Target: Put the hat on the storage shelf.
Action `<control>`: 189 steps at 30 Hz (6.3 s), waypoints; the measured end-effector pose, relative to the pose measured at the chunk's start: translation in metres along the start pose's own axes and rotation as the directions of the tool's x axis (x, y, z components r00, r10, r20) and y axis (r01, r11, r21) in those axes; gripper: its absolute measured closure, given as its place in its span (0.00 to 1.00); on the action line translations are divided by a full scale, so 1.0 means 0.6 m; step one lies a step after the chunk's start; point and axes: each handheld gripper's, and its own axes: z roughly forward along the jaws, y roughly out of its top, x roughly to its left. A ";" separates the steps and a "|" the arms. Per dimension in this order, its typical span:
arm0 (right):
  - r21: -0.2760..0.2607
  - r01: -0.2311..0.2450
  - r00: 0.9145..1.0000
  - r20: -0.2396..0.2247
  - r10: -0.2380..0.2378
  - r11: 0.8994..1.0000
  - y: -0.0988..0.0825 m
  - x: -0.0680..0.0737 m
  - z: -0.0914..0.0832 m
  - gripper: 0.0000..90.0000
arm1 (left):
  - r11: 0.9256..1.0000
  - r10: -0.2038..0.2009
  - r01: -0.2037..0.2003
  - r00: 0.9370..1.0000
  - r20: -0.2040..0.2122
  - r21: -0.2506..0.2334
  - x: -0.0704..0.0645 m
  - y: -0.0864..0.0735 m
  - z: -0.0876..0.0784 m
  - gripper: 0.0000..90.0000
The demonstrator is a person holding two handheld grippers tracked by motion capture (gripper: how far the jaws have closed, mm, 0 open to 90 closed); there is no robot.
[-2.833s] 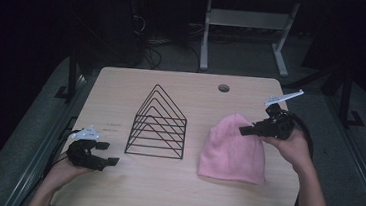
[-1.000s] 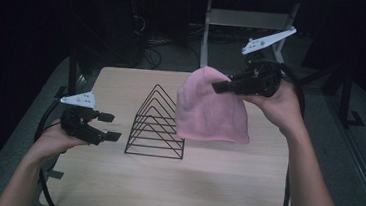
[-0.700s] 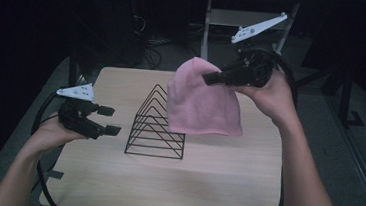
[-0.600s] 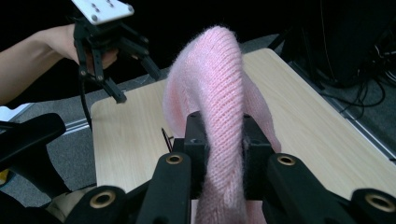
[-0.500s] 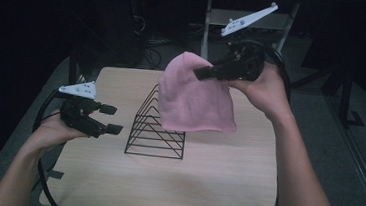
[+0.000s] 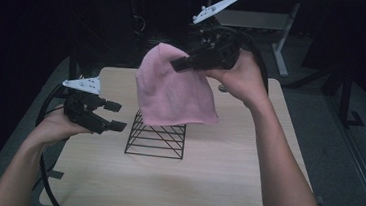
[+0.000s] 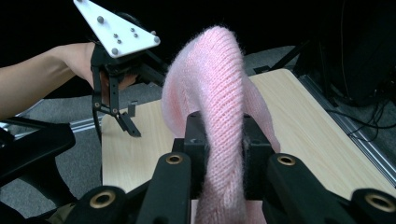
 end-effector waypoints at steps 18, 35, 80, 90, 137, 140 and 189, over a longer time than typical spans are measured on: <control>-0.035 0.040 0.999 -0.034 -0.042 0.999 0.044 0.013 0.047 0.85 | 0.997 -0.070 0.070 0.994 0.080 -0.008 0.025 0.000 0.013 0.61; -0.021 -0.004 1.000 -0.020 0.003 1.000 0.022 -0.016 0.070 0.85 | 0.997 -0.062 0.061 0.998 0.016 0.043 0.038 -0.007 0.031 0.92; -0.027 -0.040 0.994 -0.102 0.037 0.999 -0.062 -0.031 0.113 0.84 | 0.990 -0.084 0.088 0.996 -0.038 0.106 0.051 -0.055 0.077 0.92; -0.025 -0.042 0.990 -0.136 0.038 0.999 -0.077 -0.032 0.140 0.84 | 0.987 -0.093 0.100 0.994 -0.062 0.128 0.054 -0.082 0.076 0.92; 0.034 -0.094 0.961 -0.257 0.100 0.995 -0.200 -0.030 0.213 0.79 | 0.957 -0.064 0.094 0.991 -0.117 0.274 0.057 -0.158 0.149 0.93; 0.042 -0.101 0.961 -0.253 0.109 0.994 -0.207 -0.031 0.219 0.75 | 0.951 -0.057 0.088 0.992 -0.113 0.298 0.057 -0.160 0.154 0.92; 0.009 -0.104 0.961 -0.258 0.103 0.994 -0.224 -0.020 0.240 0.83 | 0.949 -0.102 0.136 0.986 -0.131 0.285 0.065 -0.193 0.155 0.87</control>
